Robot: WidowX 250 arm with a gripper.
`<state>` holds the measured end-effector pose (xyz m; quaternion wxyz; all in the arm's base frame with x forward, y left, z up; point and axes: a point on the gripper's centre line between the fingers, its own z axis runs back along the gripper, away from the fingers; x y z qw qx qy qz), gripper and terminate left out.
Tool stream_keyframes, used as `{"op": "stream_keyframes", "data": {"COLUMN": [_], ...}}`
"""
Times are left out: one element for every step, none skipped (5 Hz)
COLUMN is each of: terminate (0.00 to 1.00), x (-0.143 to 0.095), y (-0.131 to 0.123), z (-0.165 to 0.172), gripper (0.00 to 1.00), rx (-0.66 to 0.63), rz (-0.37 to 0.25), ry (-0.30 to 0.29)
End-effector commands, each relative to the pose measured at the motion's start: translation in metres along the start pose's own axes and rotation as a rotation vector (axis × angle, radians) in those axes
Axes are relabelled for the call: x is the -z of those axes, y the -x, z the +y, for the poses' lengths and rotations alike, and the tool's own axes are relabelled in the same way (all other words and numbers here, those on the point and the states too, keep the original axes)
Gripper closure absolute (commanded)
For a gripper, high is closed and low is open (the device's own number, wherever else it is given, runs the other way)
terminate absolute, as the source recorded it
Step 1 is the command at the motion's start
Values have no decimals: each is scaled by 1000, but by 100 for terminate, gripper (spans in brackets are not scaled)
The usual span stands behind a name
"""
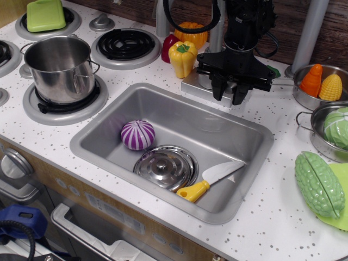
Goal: Turn lever vertical to front
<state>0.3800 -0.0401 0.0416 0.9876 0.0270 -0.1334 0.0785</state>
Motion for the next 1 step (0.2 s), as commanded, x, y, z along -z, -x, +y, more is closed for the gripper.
{"op": "stream_keyframes", "data": {"terminate": [100], "x": [-13], "y": [-8], "z": [1], "gripper": [100], "rx": [5], "rz": [-33], "ry": [15]}}
